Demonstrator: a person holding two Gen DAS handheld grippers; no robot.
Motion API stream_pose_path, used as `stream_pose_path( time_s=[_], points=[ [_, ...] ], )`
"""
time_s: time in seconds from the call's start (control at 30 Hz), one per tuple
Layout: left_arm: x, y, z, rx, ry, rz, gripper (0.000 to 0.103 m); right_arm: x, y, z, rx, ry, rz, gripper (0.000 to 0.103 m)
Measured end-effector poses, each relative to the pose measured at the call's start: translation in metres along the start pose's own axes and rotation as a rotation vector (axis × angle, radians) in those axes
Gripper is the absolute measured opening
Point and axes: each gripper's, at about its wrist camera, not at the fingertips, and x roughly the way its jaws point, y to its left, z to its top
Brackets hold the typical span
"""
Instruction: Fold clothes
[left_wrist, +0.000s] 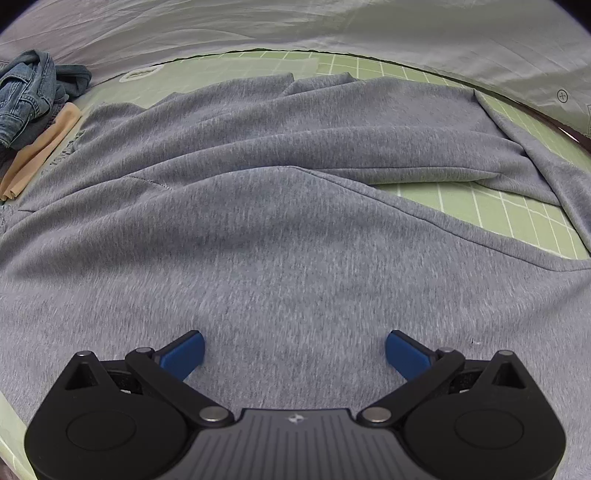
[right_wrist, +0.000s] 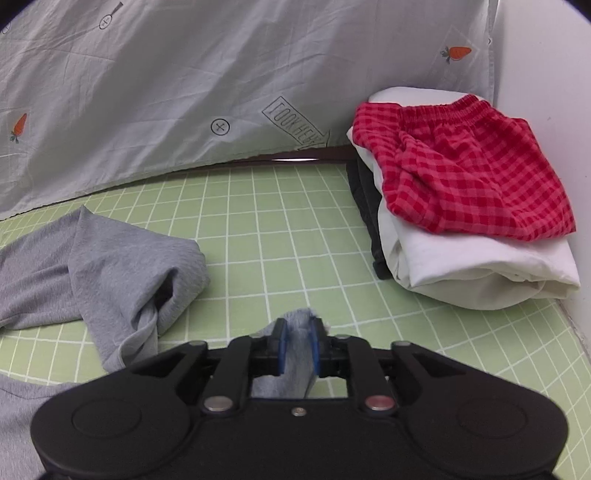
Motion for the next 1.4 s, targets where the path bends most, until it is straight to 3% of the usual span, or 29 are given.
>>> stream_pose_path(
  time_s=[0.07,0.27,0.4,0.53,0.63,0.67,0.7,0.77,0.93,1.03,1.07,1.13,1.17,1.2,1.23,1.3,1.4],
  points=[
    [0.000,0.000,-0.001,-0.014,-0.003,0.007,0.103,-0.004,-0.014,-0.003,0.016,-0.016,-0.017,0.046],
    [-0.002,-0.002,-0.003,-0.047,-0.005,0.025,0.103,-0.021,-0.064,-0.050,0.151,0.068,-0.028,0.051],
    [-0.002,-0.003,-0.003,-0.057,0.000,0.031,0.103,-0.033,-0.080,-0.086,0.216,0.109,-0.009,0.062],
    [-0.002,-0.004,-0.002,-0.065,0.006,0.035,0.103,-0.039,-0.080,-0.103,0.240,0.134,-0.020,0.064],
    [-0.003,-0.004,-0.005,-0.059,0.010,0.032,0.103,-0.041,-0.074,-0.110,0.221,0.151,-0.043,0.049],
    [-0.004,-0.004,-0.006,-0.056,0.011,0.030,0.103,-0.043,-0.072,-0.112,0.209,0.150,-0.052,0.036],
    [-0.005,-0.003,-0.008,-0.052,0.011,0.027,0.103,-0.045,-0.071,-0.113,0.196,0.152,-0.056,0.014],
    [-0.007,-0.003,-0.012,-0.043,0.010,0.023,0.103,-0.049,-0.072,-0.117,0.183,0.160,-0.085,0.000],
    [-0.013,-0.001,-0.024,-0.033,0.005,0.018,0.103,-0.061,-0.090,-0.131,0.193,0.177,-0.224,0.000],
    [-0.016,0.000,-0.033,-0.026,-0.006,0.015,0.103,-0.070,-0.110,-0.140,0.240,0.181,-0.244,0.000],
    [-0.017,0.000,-0.036,-0.023,-0.008,0.013,0.103,-0.074,-0.113,-0.141,0.267,0.170,-0.216,0.000],
    [-0.018,0.001,-0.040,-0.017,-0.008,0.010,0.103,-0.080,-0.120,-0.142,0.324,0.146,-0.160,0.006],
    [-0.019,0.001,-0.042,-0.016,-0.007,0.010,0.103,-0.082,-0.121,-0.142,0.359,0.130,-0.130,0.021],
    [-0.020,0.001,-0.043,-0.015,-0.005,0.009,0.103,-0.081,-0.120,-0.141,0.385,0.117,-0.104,0.045],
    [-0.020,0.001,-0.045,-0.014,-0.004,0.009,0.103,-0.080,-0.118,-0.140,0.411,0.104,-0.078,0.052],
    [-0.021,0.002,-0.048,-0.015,-0.003,0.010,0.103,-0.078,-0.116,-0.139,0.460,0.082,-0.032,0.052],
    [-0.023,0.002,-0.053,-0.019,-0.003,0.011,0.103,-0.065,-0.109,-0.137,0.484,0.095,-0.035,0.054]
  ],
)
